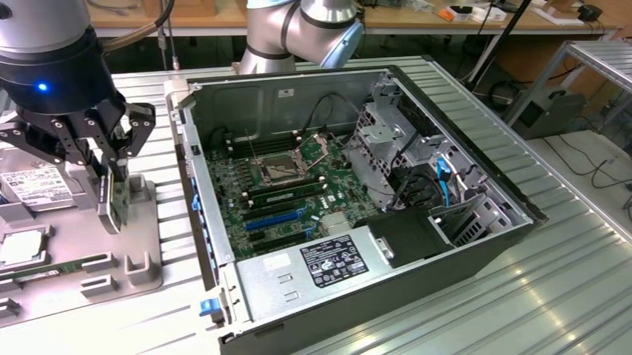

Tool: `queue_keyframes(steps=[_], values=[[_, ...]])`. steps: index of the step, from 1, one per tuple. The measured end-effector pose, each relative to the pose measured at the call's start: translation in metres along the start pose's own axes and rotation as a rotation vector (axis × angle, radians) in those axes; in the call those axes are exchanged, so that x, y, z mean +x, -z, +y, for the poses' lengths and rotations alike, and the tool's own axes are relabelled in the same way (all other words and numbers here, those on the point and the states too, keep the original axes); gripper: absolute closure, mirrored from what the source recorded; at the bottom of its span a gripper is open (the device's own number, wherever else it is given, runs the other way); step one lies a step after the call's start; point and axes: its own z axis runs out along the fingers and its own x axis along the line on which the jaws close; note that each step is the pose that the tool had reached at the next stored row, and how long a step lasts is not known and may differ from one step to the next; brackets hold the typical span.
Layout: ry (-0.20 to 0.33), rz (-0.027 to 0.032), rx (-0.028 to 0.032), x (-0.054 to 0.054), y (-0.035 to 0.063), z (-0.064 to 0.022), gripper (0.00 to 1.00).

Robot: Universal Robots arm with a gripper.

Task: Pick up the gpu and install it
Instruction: 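Pick up the gpu and move the gpu toward the slot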

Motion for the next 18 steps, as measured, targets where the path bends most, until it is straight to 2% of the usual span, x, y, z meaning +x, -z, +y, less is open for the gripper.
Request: queue_keyframes(steps=[6, 18], values=[[0.000, 0.0001, 0.0001, 0.000, 0.0033, 0.0001, 0.73], [0.000, 0.0004, 0.0001, 0.000, 0.0238, 0.0011, 0.73]])
